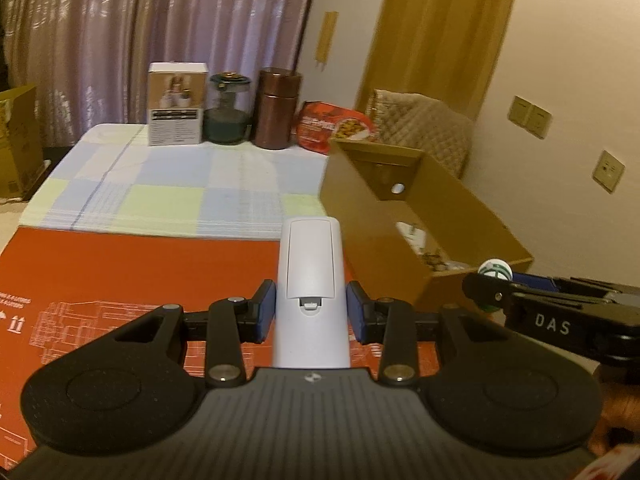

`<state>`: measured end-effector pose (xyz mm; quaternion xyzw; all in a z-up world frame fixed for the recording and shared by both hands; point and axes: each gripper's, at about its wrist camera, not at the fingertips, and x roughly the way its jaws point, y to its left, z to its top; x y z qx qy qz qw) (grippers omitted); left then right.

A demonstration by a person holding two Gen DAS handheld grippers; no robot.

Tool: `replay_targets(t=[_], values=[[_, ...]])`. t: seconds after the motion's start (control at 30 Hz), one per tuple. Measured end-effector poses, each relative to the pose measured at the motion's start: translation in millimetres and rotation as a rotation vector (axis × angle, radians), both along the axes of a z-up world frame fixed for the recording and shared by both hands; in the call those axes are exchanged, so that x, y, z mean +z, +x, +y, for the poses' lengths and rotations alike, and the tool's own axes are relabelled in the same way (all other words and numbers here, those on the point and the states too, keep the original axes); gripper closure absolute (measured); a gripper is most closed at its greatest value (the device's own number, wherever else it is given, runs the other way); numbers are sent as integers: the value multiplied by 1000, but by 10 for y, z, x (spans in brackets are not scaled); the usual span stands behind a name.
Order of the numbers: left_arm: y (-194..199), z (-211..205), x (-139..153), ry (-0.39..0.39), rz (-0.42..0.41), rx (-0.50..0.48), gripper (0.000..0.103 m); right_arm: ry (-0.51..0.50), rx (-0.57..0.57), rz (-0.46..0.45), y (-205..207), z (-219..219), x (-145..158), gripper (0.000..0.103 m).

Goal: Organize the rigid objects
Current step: 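Carry the white stick and green-and-white roll over the cardboard box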

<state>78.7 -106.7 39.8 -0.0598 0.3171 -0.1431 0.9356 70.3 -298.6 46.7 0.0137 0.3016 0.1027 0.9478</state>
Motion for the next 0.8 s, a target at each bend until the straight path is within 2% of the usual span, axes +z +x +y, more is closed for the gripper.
replay_targets(t=[0.37, 0.8], values=[[-5, -537, 66, -10, -1, -95, 70, -11, -84, -5, -71, -518, 64, 64], [186, -1058, 226, -31, -16, -163, 70, -30, -125, -11, 93, -901, 115, 64]])
